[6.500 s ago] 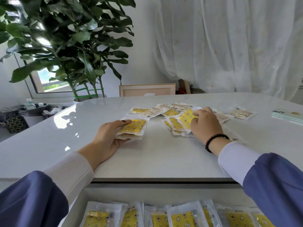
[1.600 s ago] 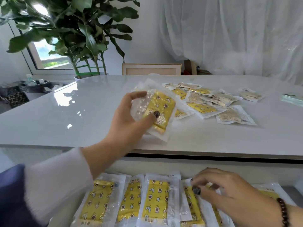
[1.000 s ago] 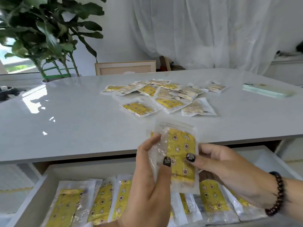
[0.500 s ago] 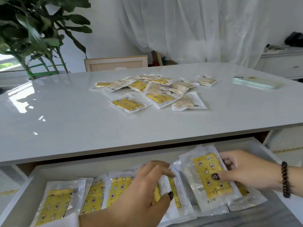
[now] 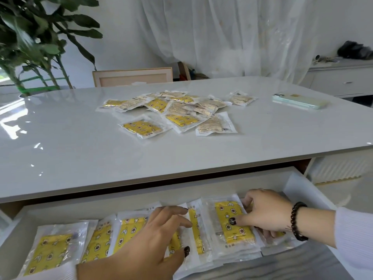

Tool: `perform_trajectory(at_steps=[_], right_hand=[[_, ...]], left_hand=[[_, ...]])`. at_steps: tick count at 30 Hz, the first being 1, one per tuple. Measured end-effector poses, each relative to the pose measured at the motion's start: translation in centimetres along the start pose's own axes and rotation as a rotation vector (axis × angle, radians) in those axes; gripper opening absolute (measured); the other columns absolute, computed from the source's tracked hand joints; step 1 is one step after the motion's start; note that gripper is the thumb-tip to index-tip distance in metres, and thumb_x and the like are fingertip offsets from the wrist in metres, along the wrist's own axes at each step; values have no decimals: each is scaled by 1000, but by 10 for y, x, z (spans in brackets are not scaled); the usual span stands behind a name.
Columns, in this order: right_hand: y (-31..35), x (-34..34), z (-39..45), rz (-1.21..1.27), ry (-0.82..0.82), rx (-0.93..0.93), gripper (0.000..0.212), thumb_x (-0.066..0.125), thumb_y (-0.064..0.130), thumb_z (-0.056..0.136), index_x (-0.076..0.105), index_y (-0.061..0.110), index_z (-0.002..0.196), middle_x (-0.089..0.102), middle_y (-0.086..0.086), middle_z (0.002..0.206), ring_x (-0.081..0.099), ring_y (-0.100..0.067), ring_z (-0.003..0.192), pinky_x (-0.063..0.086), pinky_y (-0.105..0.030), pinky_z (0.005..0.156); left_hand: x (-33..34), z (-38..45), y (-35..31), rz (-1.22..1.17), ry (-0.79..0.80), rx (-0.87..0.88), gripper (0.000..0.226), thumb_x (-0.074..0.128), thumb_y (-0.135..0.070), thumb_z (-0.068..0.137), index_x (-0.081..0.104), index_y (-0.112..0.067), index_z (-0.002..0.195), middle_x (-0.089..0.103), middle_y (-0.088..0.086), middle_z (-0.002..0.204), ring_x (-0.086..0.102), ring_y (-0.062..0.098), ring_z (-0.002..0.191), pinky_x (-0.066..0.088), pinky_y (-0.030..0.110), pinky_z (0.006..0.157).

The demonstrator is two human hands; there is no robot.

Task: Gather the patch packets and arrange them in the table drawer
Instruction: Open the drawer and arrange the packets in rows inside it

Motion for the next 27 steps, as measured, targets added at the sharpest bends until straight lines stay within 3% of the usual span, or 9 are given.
perform_trajectory(at_steps=[5,8,11,16,18,20,22,25,27], right_hand=[[0,-11,-1,-118,-84,-46,46,63,57,79,60,18,103,66,5,76,53,-3,42,44,-17,41],[5,-14,-4,-191,-143,-112,34,58,52,83,57,24,100,61,8,86,58,-5,70,48,-19,57],[21,-19,-16,-253,-195,-201,24,53,43,85,55,28,103,61,11,92,59,-7,82,54,-26,73],[65,-39,-45,-229,-358,-401,16,49,35,88,57,30,101,62,12,96,57,-4,80,51,-24,72],[82,-46,-54,-183,-381,-475,16,50,33,88,61,29,99,65,13,92,58,-3,78,52,-23,71],[98,-53,-59,-113,-390,-536,14,53,30,87,65,27,93,67,14,86,60,-3,75,53,-22,70],[113,-69,-57,-39,-475,-599,11,57,27,84,68,25,86,68,13,78,62,-4,73,54,-25,70],[126,-97,-34,-30,-707,-664,9,61,26,82,67,22,88,67,11,83,62,-11,82,54,-33,75],[129,-110,-1,-163,-812,-625,32,63,36,82,59,20,109,59,5,111,54,-17,107,48,-37,89]], left_hand=[[-20,-1,-19,-17,-161,157,30,47,-35,88,47,-49,114,35,-36,133,43,-6,122,47,17,85],[-44,1,-35,-64,-222,290,26,50,-18,90,61,-32,109,50,-19,129,59,1,105,49,17,78],[-70,9,-42,-87,-310,361,24,52,-7,87,66,-21,101,58,-9,118,61,6,107,50,18,81],[-103,20,-40,-228,-413,223,31,56,-2,83,69,-28,94,60,-18,112,64,11,102,55,22,66],[-105,24,-42,-324,-356,150,35,60,-1,80,71,-33,88,62,-18,110,64,9,102,55,22,68],[-112,29,-39,-479,-325,64,28,62,-6,76,73,-30,85,65,-18,108,66,12,97,58,34,72],[-130,38,-24,-566,-422,-9,22,62,-12,73,73,-29,83,68,-14,106,68,15,95,59,41,77],[-159,55,12,-283,-567,-97,21,62,-16,75,68,-26,93,65,-11,111,63,9,101,55,30,85],[-170,69,42,-29,-570,-210,25,64,-15,83,62,-22,107,55,-4,124,58,16,105,49,28,85]])
Point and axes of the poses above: each hand's wrist, its own z-axis towards the middle knuckle, its own x-axis out of the palm, y = z × x, the point moved 6 cm from there along z, towards the middle knuckle
